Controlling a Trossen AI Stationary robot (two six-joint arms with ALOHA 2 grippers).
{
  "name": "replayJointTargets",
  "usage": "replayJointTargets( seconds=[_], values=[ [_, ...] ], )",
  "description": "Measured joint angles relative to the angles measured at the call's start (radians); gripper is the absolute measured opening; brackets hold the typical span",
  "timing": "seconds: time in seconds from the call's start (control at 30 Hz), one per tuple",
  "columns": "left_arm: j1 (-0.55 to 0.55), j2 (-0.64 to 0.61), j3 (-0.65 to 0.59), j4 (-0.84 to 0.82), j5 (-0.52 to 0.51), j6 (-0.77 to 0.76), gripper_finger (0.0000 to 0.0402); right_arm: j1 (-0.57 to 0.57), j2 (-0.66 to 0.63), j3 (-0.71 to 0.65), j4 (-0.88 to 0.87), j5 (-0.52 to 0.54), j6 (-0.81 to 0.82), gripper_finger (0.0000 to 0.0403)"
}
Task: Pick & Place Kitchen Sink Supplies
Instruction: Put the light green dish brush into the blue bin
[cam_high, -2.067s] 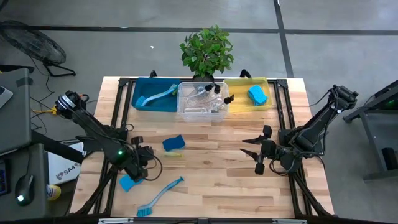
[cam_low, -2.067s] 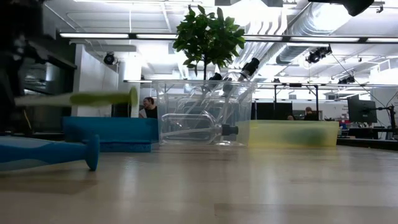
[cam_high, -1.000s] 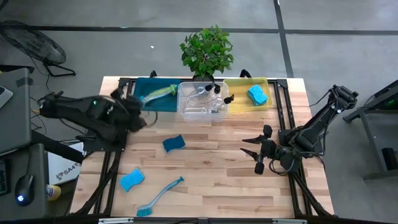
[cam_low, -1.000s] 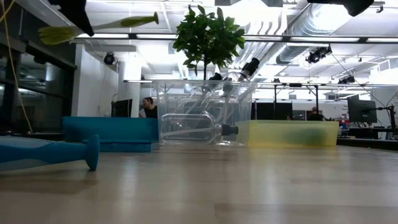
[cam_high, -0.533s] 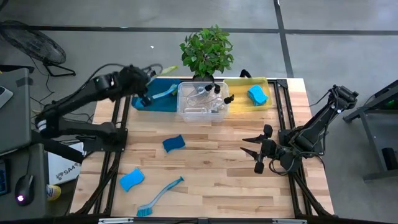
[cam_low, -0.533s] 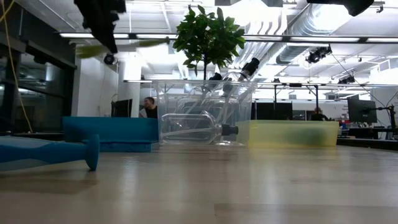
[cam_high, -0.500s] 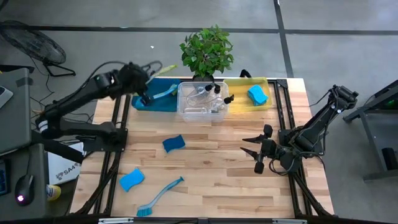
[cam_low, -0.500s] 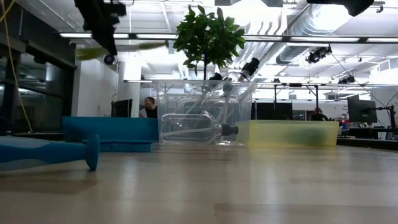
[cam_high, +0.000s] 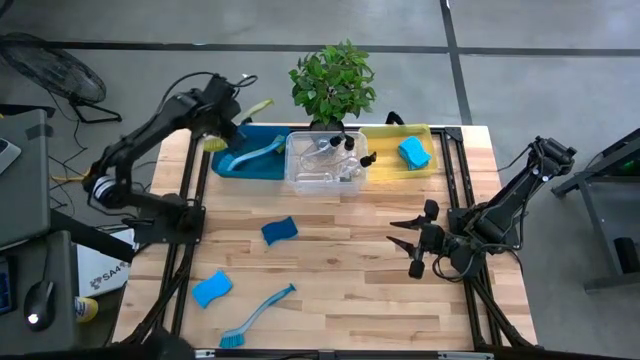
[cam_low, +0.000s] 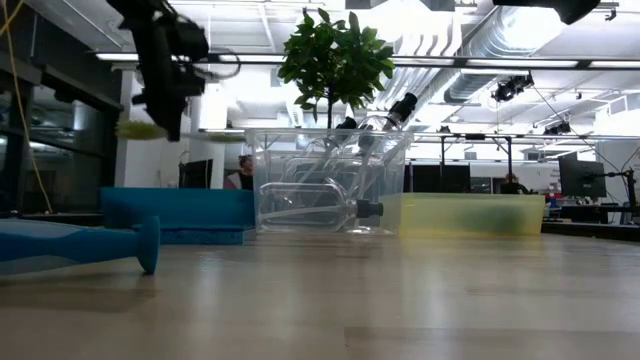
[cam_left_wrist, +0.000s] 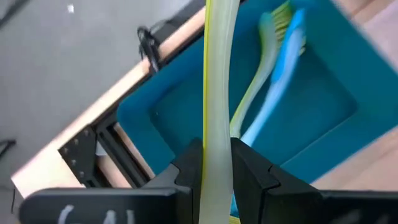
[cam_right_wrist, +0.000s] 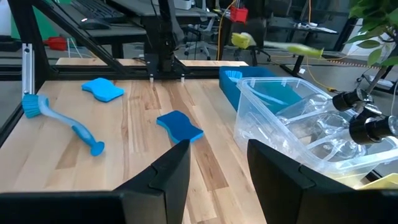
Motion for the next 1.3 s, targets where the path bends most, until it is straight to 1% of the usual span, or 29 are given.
replayJointTargets(
  seconds=[0.17, 0.27, 0.43, 1.0, 1.1, 1.3],
  values=[
    [-0.003, 0.107, 0.0, 0.0, 0.003, -0.003, 0.0056, 0.0, 0.0, 0.0, 0.0, 0.007, -0.001, 0.0154],
    [-0.003, 0.163, 0.0, -0.005, 0.007, 0.025, 0.0056, 0.0, 0.0, 0.0, 0.0, 0.007, -0.001, 0.0154],
    [-0.002, 0.224, -0.001, -0.003, -0.012, 0.05, 0.0056, 0.0, 0.0, 0.0, 0.0, 0.007, 0.0, 0.0154],
    [-0.003, 0.311, -0.001, 0.004, -0.007, 0.135, 0.0056, 0.0, 0.0, 0.0, 0.0, 0.04, 0.002, 0.0153],
    [-0.003, 0.311, -0.022, 0.009, 0.023, 0.162, 0.0055, 0.0, 0.0, 0.0, 0.0, 0.041, 0.002, 0.0153],
    [-0.003, 0.311, -0.076, 0.042, 0.024, 0.222, 0.0055, 0.0, 0.0, 0.0, 0.0, 0.045, 0.0, 0.0153]
  ],
)
